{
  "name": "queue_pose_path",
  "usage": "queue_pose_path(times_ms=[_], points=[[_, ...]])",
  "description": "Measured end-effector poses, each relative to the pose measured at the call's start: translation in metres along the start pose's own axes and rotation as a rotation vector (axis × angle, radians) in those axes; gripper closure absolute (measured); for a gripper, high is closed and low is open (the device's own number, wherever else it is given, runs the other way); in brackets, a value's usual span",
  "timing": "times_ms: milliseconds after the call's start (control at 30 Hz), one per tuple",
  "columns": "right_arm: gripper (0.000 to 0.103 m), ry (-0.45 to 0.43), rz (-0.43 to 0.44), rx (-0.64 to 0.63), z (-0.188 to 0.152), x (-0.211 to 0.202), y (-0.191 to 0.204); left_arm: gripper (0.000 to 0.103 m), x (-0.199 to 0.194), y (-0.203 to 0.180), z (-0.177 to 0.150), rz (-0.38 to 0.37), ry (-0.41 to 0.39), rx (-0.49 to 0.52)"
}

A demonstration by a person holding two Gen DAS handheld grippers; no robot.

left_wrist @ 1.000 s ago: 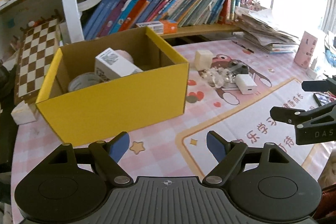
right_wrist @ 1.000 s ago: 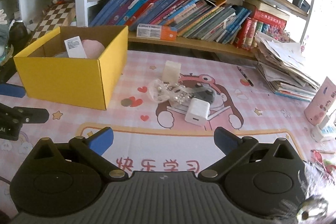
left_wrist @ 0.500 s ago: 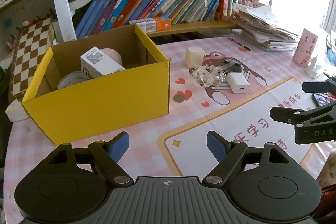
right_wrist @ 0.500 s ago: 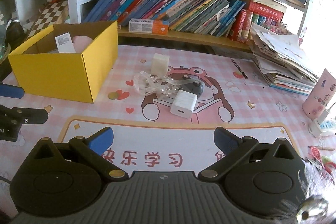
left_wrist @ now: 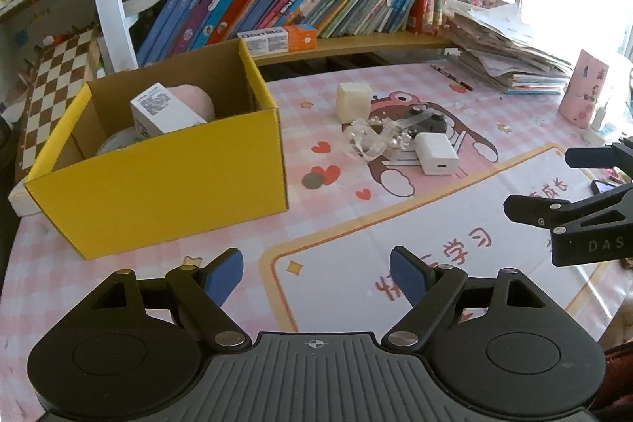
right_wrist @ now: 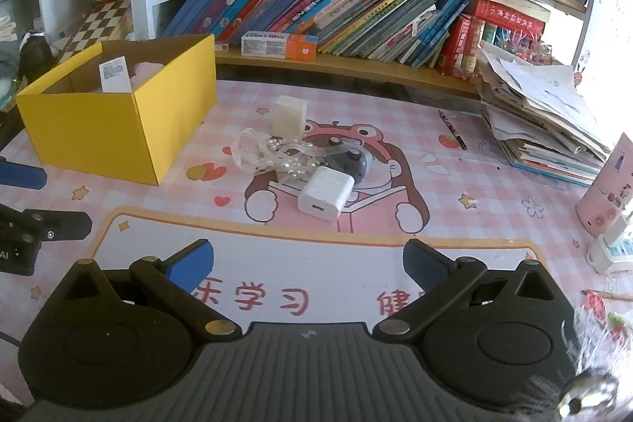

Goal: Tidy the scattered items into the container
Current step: 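Move the left tool toward the pearl ribbon clip while the right tool approaches the white charger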

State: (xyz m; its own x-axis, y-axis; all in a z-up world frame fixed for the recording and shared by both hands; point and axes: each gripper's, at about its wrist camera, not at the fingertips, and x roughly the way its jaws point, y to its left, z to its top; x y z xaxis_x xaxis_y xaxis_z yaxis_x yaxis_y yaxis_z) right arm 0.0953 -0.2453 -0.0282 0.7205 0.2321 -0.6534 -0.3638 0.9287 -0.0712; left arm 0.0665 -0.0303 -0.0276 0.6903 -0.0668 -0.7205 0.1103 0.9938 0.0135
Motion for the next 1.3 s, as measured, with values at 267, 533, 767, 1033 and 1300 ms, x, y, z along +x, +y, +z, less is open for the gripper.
queue_pose_path(times_ms=[267,533,767,1033,1300], points=[[0.0,-0.005,0.026,-0.009,-0.004,0.004,-0.024,0.019,0.006,-0.025,0.003,0.021,0.008,0.0],[0.0,-0.016,0.05,-0.014,-0.003,0.008,-0.04,0.019,0.009,-0.042,0.011,0.036,0.0,0.008],[0.0,-0.056,0.044,-0.024,0.007,0.011,-0.051,0.019,0.009,-0.042,0.027,0.058,-0.047,-0.001],[0.0,-0.098,0.038,-0.007,0.023,0.019,-0.062,0.019,0.011,-0.043,0.051,0.084,-0.101,0.001],[0.003,-0.094,0.069,-0.008,0.031,0.033,-0.063,0.019,0.025,-0.049,0.061,0.071,-0.094,0.02]])
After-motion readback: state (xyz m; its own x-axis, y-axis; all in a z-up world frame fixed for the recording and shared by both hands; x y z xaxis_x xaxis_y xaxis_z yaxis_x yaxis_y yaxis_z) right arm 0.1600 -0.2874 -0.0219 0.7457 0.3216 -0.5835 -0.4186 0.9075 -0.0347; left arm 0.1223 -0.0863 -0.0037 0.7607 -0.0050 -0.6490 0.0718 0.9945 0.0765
